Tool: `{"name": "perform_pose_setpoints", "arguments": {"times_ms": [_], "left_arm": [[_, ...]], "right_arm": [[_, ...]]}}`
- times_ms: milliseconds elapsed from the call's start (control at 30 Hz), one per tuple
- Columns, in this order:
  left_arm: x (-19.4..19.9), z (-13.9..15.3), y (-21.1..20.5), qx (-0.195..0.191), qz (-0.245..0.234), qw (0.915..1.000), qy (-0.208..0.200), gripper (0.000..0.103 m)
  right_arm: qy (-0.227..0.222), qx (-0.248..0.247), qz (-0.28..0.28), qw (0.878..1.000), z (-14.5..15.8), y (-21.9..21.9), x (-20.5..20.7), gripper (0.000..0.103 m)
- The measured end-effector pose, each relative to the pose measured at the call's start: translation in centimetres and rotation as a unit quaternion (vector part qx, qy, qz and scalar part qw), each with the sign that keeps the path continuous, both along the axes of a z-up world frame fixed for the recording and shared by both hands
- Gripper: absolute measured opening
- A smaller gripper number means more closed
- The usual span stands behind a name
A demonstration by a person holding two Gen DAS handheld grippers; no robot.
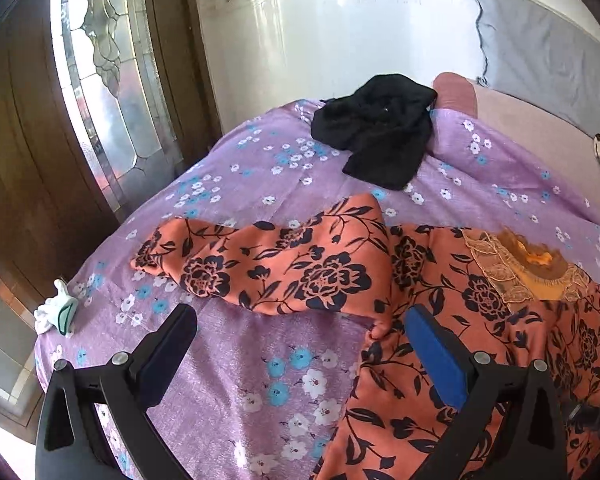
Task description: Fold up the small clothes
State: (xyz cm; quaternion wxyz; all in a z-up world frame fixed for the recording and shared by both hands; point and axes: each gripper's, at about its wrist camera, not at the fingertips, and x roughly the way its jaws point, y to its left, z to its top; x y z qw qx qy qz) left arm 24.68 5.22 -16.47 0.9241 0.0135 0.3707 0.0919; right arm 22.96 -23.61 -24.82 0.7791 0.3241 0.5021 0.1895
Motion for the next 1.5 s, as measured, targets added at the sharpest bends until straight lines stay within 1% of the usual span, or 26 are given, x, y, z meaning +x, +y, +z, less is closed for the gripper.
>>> {"name": "perform_pose_setpoints", "arguments": {"times_ms": [67, 133, 167, 200, 233, 300, 367, 500, 567, 600, 667, 700, 733, 767, 867, 967, 1033, 1100, 1133, 1200, 1267, 1300, 1333, 1400, 1433, 1500], "left_arm": [[0.0, -0.1, -0.6, -0.001, -0.013, 0.9999, 0.001, 0.103], [-0.1, -0.1, -1.9, 0.002, -0.034, 0.9994, -0.002, 0.103], [-0.3, -0.1, -2.7, 0.002, -0.049, 0.9988, -0.004, 0.103], [-0.5, -0.1, -3.8, 0.004, -0.067, 0.9977, -0.006, 0.103], [-0.7, -0.2, -4.9, 0.006, -0.084, 0.9964, -0.006, 0.103], [-1.3, -0.5, -7.8, 0.013, -0.128, 0.9916, -0.005, 0.103], [-1.9, -1.0, -10.7, 0.025, -0.167, 0.9856, -0.004, 0.103], [-2.2, -2.4, -16.6, 0.068, -0.208, 0.9758, -0.002, 0.103], [-1.8, -3.5, -19.3, 0.096, -0.219, 0.971, 0.002, 0.103], [-1.8, -4.0, -20.1, 0.106, -0.223, 0.9691, 0.004, 0.103], [-1.7, -5.3, -22.0, 0.137, -0.229, 0.9637, 0.009, 0.103], [-1.5, -6.2, -22.7, 0.162, -0.228, 0.9601, 0.013, 0.103], [-1.4, -7.0, -23.3, 0.187, -0.218, 0.9576, 0.016, 0.103], [-1.2, -7.5, -23.3, 0.2, -0.208, 0.9572, 0.018, 0.103], [0.0, -7.9, -22.1, 0.205, -0.169, 0.9634, 0.032, 0.103], [1.5, -7.5, -19.2, 0.236, -0.097, 0.9665, 0.032, 0.103], [2.6, -6.5, -16.0, 0.212, -0.055, 0.9749, 0.044, 0.103], [3.2, -5.2, -12.8, 0.169, -0.026, 0.9839, 0.054, 0.103], [3.3, -4.6, -11.3, 0.151, -0.013, 0.9869, 0.055, 0.103], [3.5, -3.7, -7.9, 0.127, 0.016, 0.9904, 0.053, 0.103], [3.6, -3.4, -5.3, 0.116, 0.041, 0.9906, 0.059, 0.103], [3.6, -3.4, -3.7, 0.109, 0.055, 0.9904, 0.066, 0.103], [3.6, -3.4, -2.0, 0.098, 0.068, 0.9903, 0.072, 0.103], [3.3, -3.4, 0.7, 0.082, 0.091, 0.9895, 0.076, 0.103], [3.1, -3.4, 2.2, 0.076, 0.106, 0.9885, 0.077, 0.103], [3.0, -3.5, 4.7, 0.067, 0.127, 0.9866, 0.078, 0.103]], "right_arm": [[0.023, 0.015, 0.003, 1.0, -1.0, -0.2, -1.0, 0.025], [0.013, 0.029, -0.007, 0.999, 0.0, -1.2, -2.8, 0.026], [0.008, 0.038, -0.018, 0.999, 0.6, -2.1, -3.6, 0.029], [0.006, 0.048, -0.039, 0.998, 1.2, -3.3, -4.7, 0.038], [0.002, 0.063, -0.077, 0.995, 1.7, -5.2, -5.7, 0.055], [-0.022, 0.093, -0.176, 0.98, 2.1, -9.0, -8.1, 0.071], [-0.025, 0.097, -0.238, 0.966, 1.7, -12.0, -9.3, 0.071], [-0.008, 0.151, -0.292, 0.944, -0.9, -15.9, -9.7, 0.07], [0.003, 0.167, -0.303, 0.938, -1.9, -16.5, -9.5, 0.068], [0.005, 0.165, -0.303, 0.939, -1.9, -17.0, -9.3, 0.065], [0.006, 0.146, -0.294, 0.945, -1.9, -16.5, -8.2, 0.063], [0.007, 0.139, -0.286, 0.948, -1.8, -16.4, -7.6, 0.061], [0.007, 0.142, -0.28, 0.949, -2.0, -16.2, -7.1, 0.059], [0.007, 0.147, -0.274, 0.95, -2.3, -16.0, -6.7, 0.059], [0.01, 0.142, -0.261, 0.955, -2.9, -15.5, -5.2, 0.059], [0.02, 0.134, -0.243, 0.961, -3.7, -14.4, -3.4, 0.059], [0.026, 0.122, -0.232, 0.965, -4.1, -13.2, -2.4, 0.059], [0.037, 0.117, -0.22, 0.968, -4.7, -11.9, -1.7, 0.059], [0.043, 0.104, -0.218, 0.969, -4.8, -11.4, -1.4, 0.059], [0.038, 0.073, -0.219, 0.972, -4.6, -10.4, -1.2, 0.06], [0.029, 0.052, -0.215, 0.975, -4.0, -9.3, -0.7, 0.06], [0.02, 0.06, -0.211, 0.975, -3.7, -8.8, -0.4, 0.06], [0.001, 0.083, -0.202, 0.976, -3.0, -8.2, -0.2, 0.06], [-0.05, 0.117, -0.169, 0.977, -0.5, -6.2, 0.2, 0.06], [-0.085, 0.148, -0.142, 0.975, 1.2, -5.1, 0.1, 0.06], [-0.154, 0.21, -0.083, 0.962, 4.5, -3.0, -0.6, 0.06]]}}
